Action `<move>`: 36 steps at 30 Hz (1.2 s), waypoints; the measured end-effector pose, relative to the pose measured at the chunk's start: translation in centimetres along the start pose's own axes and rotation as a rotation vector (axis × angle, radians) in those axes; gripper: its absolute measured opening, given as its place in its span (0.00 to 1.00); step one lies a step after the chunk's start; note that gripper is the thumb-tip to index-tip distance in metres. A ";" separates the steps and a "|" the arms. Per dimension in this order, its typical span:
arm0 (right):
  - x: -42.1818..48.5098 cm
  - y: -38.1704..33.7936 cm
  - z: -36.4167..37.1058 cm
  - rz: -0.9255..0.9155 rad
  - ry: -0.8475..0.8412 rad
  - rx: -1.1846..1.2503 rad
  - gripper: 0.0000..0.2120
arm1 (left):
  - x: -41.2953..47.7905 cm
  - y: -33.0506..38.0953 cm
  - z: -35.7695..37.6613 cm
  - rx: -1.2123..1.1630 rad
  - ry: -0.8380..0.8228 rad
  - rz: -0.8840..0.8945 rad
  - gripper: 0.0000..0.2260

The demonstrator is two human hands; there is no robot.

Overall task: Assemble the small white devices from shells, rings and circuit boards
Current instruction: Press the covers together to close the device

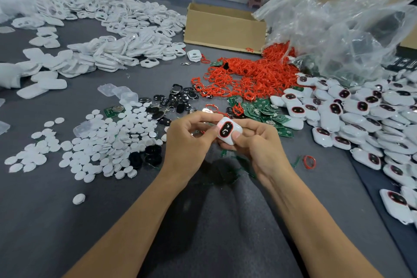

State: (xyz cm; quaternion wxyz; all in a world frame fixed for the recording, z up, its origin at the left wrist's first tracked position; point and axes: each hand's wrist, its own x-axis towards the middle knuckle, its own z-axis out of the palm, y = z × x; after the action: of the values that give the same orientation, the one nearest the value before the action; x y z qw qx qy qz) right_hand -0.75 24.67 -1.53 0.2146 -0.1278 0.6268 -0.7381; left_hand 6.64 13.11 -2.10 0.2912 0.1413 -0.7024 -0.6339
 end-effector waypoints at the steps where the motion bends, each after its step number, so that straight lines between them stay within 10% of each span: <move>1: 0.0 0.0 0.0 -0.007 0.005 0.005 0.11 | 0.0 0.0 0.0 0.003 -0.001 0.003 0.13; 36: 0.1 -0.7 0.5 0.020 0.015 0.247 0.10 | 0.7 -0.2 -0.2 -0.086 0.199 -0.028 0.17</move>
State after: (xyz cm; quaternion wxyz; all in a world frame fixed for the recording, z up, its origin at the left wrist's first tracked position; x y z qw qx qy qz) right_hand -0.70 24.24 -0.74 0.2315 -0.0884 0.5339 -0.8085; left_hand 6.13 12.55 -2.16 0.3566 0.2006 -0.6400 -0.6503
